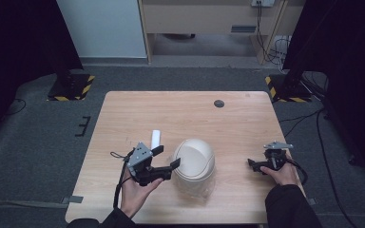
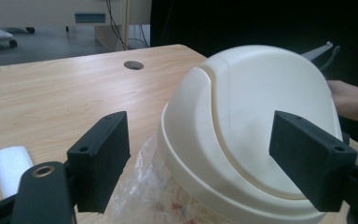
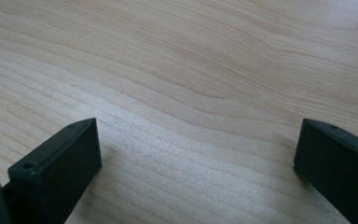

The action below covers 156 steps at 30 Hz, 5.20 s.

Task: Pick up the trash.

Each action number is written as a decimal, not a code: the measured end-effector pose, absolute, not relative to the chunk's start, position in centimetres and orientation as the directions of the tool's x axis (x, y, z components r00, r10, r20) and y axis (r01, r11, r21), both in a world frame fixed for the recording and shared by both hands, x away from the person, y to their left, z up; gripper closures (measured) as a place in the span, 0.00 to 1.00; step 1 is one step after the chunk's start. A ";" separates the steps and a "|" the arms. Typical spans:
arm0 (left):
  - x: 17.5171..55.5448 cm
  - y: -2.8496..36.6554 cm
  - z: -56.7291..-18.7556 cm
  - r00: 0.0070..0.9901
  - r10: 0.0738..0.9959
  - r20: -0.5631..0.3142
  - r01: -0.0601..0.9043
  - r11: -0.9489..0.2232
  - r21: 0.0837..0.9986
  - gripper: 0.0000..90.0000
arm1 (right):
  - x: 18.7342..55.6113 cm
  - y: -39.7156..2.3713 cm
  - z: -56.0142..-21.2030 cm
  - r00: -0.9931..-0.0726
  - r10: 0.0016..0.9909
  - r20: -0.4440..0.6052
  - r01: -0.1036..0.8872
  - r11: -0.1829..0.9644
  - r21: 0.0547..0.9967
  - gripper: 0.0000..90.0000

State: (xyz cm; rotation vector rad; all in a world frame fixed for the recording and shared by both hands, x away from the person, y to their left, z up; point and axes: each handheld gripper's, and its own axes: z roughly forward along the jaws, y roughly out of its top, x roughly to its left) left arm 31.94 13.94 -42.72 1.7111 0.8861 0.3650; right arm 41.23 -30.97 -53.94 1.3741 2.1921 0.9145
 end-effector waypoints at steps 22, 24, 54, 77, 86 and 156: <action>33.7 12.2 -44.2 0.669 0.718 -0.192 0.445 -0.180 0.877 0.19 | 41.2 -31.0 -53.9 -0.440 0.898 0.012 0.640 0.304 0.706 0.01; 33.9 11.8 -44.1 0.668 0.723 -0.174 0.445 -0.201 0.873 0.19 | 41.2 -31.0 -53.9 -0.440 0.898 0.012 0.640 0.304 0.706 0.01; 34.2 19.8 -43.7 0.544 0.827 -0.140 0.455 -0.151 0.877 0.28 | 41.2 -31.0 -53.9 -0.440 0.898 0.012 0.640 0.304 0.706 0.01; 38.1 21.1 -47.8 0.444 0.882 -0.158 0.541 -0.123 0.832 0.38 | 41.3 -30.9 -53.9 -0.443 0.896 0.011 0.638 0.307 0.706 0.01; 40.3 20.5 -49.5 0.427 0.895 -0.126 0.564 -0.155 0.811 0.43 | 41.3 -30.9 -53.9 -0.444 0.896 0.011 0.638 0.307 0.706 0.01; 35.6 20.1 -43.9 0.487 0.873 0.037 0.302 -0.208 0.930 0.93 | 41.3 -30.8 -53.5 -0.468 0.883 0.008 0.624 0.324 0.711 0.17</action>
